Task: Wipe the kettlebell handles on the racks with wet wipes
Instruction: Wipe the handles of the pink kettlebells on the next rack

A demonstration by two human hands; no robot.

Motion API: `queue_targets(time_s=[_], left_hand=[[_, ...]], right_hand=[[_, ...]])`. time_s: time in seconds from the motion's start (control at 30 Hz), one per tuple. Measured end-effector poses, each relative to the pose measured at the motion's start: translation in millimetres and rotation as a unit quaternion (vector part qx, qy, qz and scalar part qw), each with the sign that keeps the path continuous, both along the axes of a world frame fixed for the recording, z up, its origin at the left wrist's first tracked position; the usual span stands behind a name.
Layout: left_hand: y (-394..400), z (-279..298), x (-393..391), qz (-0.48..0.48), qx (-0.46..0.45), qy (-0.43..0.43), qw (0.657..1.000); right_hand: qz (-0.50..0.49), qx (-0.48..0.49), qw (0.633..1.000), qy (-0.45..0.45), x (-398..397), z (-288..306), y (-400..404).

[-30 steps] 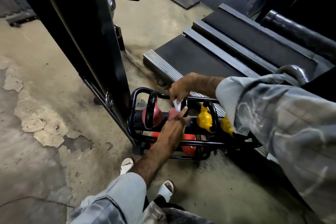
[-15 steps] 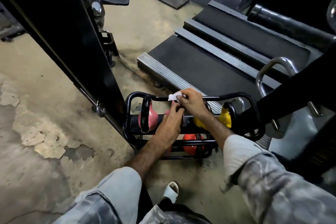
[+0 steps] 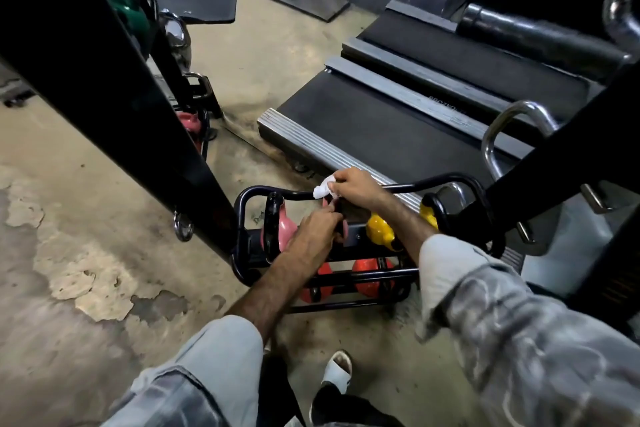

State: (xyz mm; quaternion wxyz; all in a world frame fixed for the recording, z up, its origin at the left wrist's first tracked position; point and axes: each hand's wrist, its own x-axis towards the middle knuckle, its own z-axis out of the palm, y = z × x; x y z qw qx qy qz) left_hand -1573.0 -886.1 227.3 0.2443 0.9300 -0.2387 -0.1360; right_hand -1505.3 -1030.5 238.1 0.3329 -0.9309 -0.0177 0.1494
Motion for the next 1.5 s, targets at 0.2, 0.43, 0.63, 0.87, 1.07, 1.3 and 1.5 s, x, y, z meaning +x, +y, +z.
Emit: queue_targets(time_s=[0.2, 0.43, 0.63, 0.87, 1.07, 1.3, 1.5], left_hand=[[-0.5, 8.1, -0.6, 0.007, -0.027, -0.011, 1.0], [-3.8, 11.7, 4.6, 0.064, -0.07, 0.043, 0.995], [-0.3, 10.0, 11.1, 0.073, -0.07, 0.099, 0.99], [1.2, 13.8, 11.2, 0.057, -0.058, 0.065, 0.995], [9.8, 15.9, 4.7, 0.105, -0.205, 0.094, 0.969], [3.7, 13.4, 19.0, 0.258, -0.295, 0.035, 0.92], [2.2, -0.1, 43.1, 0.363, -0.279, -0.023, 0.889]], right_hand=[[-0.046, 0.02, 0.995, -0.086, -20.7, -7.0, -6.3], [-0.264, 0.136, 0.955, 0.004, -19.2, -43.0, 9.2], [-0.375, 0.435, 0.809, 0.125, -43.4, -44.1, 16.4], [-0.393, 0.412, 0.808, 0.153, -27.6, -38.5, 18.4], [-0.283, 0.32, 0.9, 0.086, -48.2, -35.5, -2.5], [-0.154, 0.166, 0.968, -0.106, -62.8, -4.0, 6.2], [-0.163, 0.127, 0.974, -0.093, -75.4, -11.7, 14.4]])
